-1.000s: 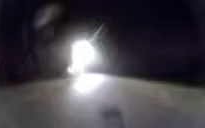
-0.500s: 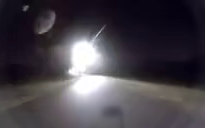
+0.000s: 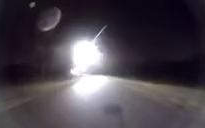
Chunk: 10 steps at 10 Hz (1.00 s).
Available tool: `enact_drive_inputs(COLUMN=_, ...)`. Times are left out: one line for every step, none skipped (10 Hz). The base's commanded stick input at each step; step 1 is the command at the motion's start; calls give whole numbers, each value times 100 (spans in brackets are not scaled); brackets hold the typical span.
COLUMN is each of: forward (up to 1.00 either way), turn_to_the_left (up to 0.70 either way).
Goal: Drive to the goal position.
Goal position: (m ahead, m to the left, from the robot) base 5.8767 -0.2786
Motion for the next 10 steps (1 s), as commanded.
enact_drive_inputs(forward=100, turn_to_the_left=18)
enact_drive_inputs(forward=100, turn_to_the_left=17)
enact_drive_inputs(forward=100, turn_to_the_left=18)
enact_drive_inputs(forward=100, turn_to_the_left=19)
enact_drive_inputs(forward=100, turn_to_the_left=18)
enact_drive_inputs(forward=100, turn_to_the_left=13)
enact_drive_inputs(forward=100, turn_to_the_left=7)
enact_drive_inputs(forward=100, turn_to_the_left=7)
enact_drive_inputs(forward=100, turn_to_the_left=7)
enact_drive_inputs(forward=100, turn_to_the_left=7)
